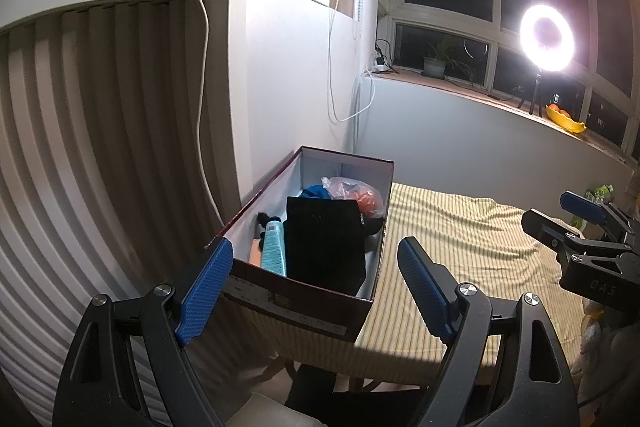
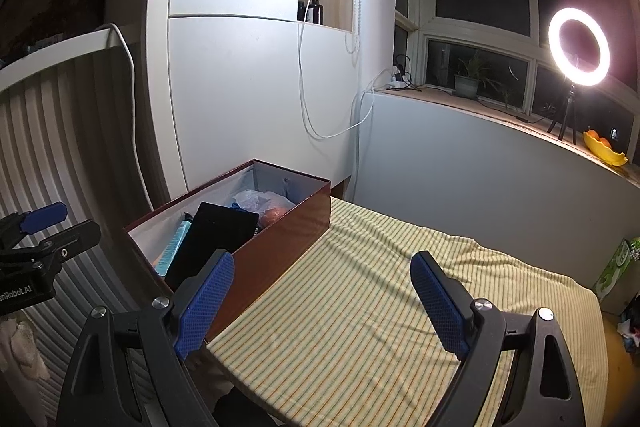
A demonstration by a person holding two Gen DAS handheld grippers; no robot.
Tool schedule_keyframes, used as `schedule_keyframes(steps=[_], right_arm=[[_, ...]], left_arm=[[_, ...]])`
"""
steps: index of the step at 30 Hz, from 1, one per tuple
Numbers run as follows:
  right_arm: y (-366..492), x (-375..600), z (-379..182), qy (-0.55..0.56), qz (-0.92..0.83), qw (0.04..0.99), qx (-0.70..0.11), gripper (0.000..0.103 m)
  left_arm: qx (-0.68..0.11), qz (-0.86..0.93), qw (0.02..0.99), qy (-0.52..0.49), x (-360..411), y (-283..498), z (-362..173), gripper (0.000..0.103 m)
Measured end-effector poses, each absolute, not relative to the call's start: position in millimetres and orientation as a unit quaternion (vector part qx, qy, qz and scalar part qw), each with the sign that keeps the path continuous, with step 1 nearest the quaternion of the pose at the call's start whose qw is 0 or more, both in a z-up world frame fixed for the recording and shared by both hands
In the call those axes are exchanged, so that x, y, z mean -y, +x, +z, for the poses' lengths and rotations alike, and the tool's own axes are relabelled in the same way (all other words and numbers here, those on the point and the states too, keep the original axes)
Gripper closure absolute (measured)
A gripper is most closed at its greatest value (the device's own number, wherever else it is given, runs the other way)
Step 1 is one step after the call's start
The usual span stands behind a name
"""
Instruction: Organize soft objects
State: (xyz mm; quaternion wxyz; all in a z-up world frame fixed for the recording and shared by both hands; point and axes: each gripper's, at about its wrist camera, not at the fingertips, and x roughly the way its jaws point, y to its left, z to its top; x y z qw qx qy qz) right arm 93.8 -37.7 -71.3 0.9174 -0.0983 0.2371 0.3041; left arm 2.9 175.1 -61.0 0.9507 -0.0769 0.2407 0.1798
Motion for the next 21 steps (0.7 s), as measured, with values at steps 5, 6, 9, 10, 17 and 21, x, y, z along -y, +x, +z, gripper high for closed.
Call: schedule_keyframes(steps=[5, 6, 9, 10, 17, 21], right_arm=[[95.2, 40.5, -72.0, -0.095, 0.303, 0.918, -0.239, 0.016], [95.3, 40.9, -72.1, -0.095, 0.303, 0.918, -0.24, 0.016], [95.4, 41.6, -72.3, -0.095, 0.301, 0.918, -0.24, 0.016], [95.4, 41.8, -72.5, -0.095, 0.301, 0.918, -0.24, 0.016], [94.7, 42.9, -74.1, -0.095, 0.297, 0.919, -0.24, 0.016], [94.3, 44.4, -76.0, -0.094, 0.296, 0.919, -0.242, 0.016]], left_arm=[[-0.243, 0.178, 0.951, -0.075, -173.0, 3.7, -60.9, 0.018], [-0.243, 0.178, 0.951, -0.075, -172.5, 3.7, -60.9, 0.018], [-0.243, 0.177, 0.951, -0.075, -172.1, 3.8, -60.8, 0.018], [-0.243, 0.176, 0.951, -0.075, -172.2, 3.8, -60.9, 0.018], [-0.239, 0.173, 0.953, -0.073, -169.2, 3.2, -59.9, 0.018], [-0.236, 0.171, 0.954, -0.069, -165.7, 4.0, -60.5, 0.018]])
